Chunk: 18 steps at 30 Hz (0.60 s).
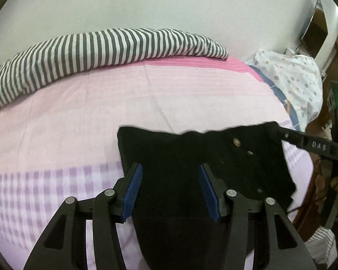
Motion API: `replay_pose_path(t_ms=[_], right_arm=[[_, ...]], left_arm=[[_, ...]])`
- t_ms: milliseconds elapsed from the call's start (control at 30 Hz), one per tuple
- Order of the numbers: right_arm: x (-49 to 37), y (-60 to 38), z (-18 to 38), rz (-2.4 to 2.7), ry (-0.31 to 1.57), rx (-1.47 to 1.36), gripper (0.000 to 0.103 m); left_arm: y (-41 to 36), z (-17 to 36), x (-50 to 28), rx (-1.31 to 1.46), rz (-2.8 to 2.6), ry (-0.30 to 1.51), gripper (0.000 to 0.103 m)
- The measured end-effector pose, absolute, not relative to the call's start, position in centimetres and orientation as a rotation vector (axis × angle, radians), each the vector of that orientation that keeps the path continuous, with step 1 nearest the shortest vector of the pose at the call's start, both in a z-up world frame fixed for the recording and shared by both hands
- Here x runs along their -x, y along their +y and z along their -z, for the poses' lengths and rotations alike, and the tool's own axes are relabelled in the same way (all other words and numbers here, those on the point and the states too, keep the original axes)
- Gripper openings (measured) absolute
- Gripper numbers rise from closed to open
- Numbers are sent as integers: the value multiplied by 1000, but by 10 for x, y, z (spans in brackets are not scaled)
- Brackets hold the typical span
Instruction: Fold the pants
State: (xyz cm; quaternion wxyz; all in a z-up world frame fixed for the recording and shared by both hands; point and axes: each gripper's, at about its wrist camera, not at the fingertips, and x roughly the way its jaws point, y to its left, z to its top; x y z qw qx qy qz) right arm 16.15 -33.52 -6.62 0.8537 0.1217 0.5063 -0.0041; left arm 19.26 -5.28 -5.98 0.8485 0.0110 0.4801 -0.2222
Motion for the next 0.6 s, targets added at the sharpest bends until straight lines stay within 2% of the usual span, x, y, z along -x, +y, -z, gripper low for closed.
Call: replay_pose_path(t_ms=[233,433,600], right_arm=[[-173,-349,89,14,1119,-297,55],[-174,-352,92,-4,1121,-332,59],[-140,-360,75,-64,1102,-444,59]], left_arm=[[-54,92,-228,-8,481,1135,53],[-65,94,-217,-109,471,1103,55],[-50,84,-196,-50,490,1103,56]])
